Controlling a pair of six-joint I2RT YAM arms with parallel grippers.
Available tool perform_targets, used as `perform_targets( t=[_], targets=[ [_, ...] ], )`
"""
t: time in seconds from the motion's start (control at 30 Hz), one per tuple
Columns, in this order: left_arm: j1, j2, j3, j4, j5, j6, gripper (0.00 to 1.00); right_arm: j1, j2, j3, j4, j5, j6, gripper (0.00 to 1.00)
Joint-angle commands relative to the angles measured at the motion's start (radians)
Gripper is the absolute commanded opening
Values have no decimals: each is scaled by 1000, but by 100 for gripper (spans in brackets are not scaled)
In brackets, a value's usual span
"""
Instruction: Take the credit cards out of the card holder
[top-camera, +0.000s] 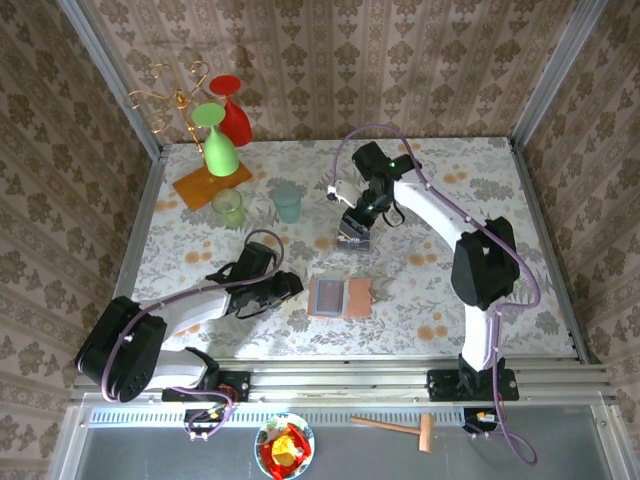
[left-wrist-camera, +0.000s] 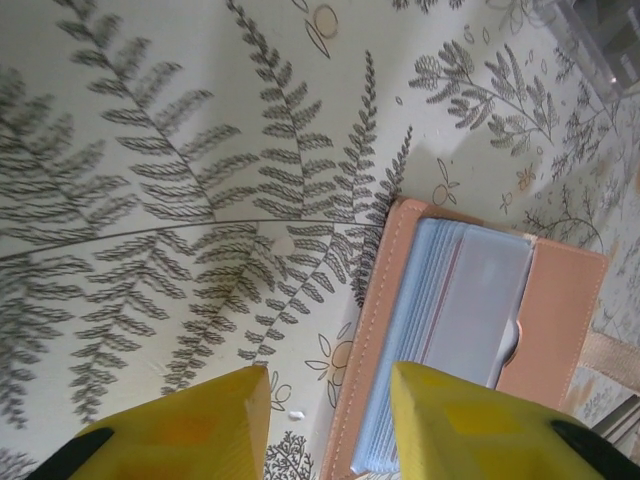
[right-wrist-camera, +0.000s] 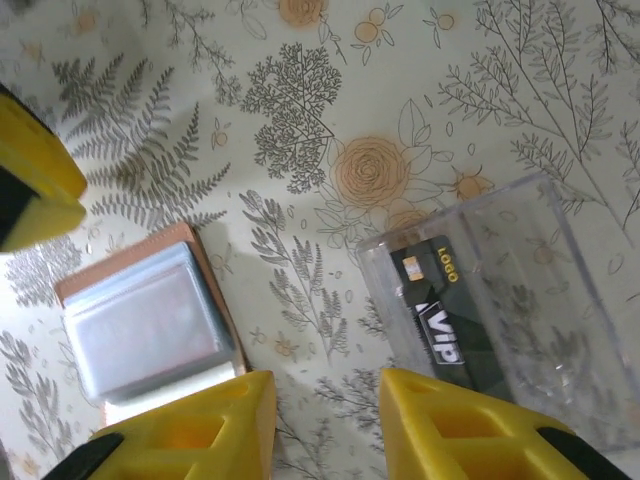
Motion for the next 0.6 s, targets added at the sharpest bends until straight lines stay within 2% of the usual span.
perform_targets(
  t=[0.0, 0.4, 0.57],
  targets=[
    [-20, 24, 30, 28, 22, 14, 38, 8, -103, -113, 205, -46, 261, 35],
    [-97, 94, 33, 84, 22, -18, 39, 14, -359, -493, 447, -12, 709, 34],
    [-123, 97, 28, 103, 14, -36, 38, 38, -417, -592, 502, 7, 863, 34]
  ],
)
